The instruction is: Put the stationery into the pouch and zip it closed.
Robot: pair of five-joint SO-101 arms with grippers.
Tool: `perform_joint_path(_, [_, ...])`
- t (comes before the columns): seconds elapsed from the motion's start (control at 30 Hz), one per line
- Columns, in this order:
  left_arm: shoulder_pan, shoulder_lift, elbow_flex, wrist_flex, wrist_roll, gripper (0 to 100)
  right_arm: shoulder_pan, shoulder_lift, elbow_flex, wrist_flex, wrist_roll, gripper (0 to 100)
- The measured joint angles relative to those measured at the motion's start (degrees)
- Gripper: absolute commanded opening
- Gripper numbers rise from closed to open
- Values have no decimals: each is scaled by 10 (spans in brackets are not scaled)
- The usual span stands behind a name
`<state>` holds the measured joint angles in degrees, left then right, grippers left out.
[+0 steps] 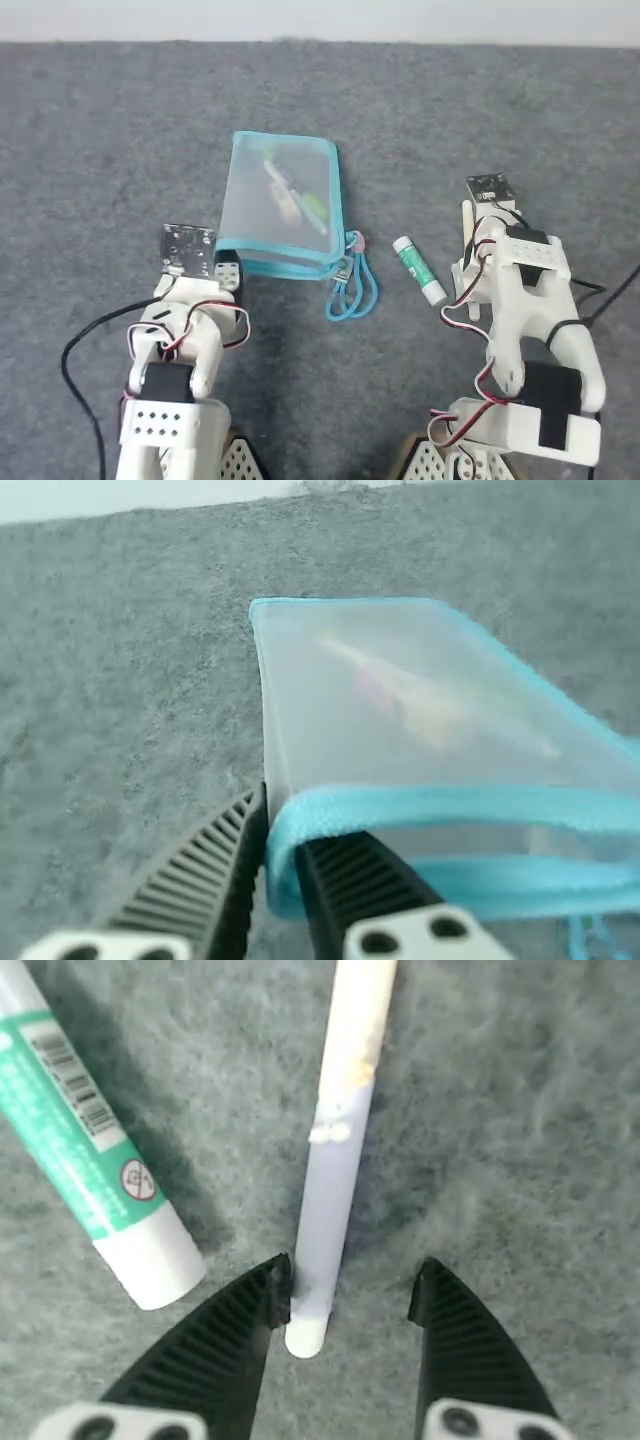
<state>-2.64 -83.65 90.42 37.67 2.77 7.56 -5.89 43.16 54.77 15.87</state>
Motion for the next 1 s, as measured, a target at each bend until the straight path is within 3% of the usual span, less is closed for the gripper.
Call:
perform_joint_path(0.43, [1,0,-24,0,21,11,0,0,11,-3,0,184])
perform_joint_path(1.0, [1,0,-24,0,-2,11,3,-1,31,-21,2,165])
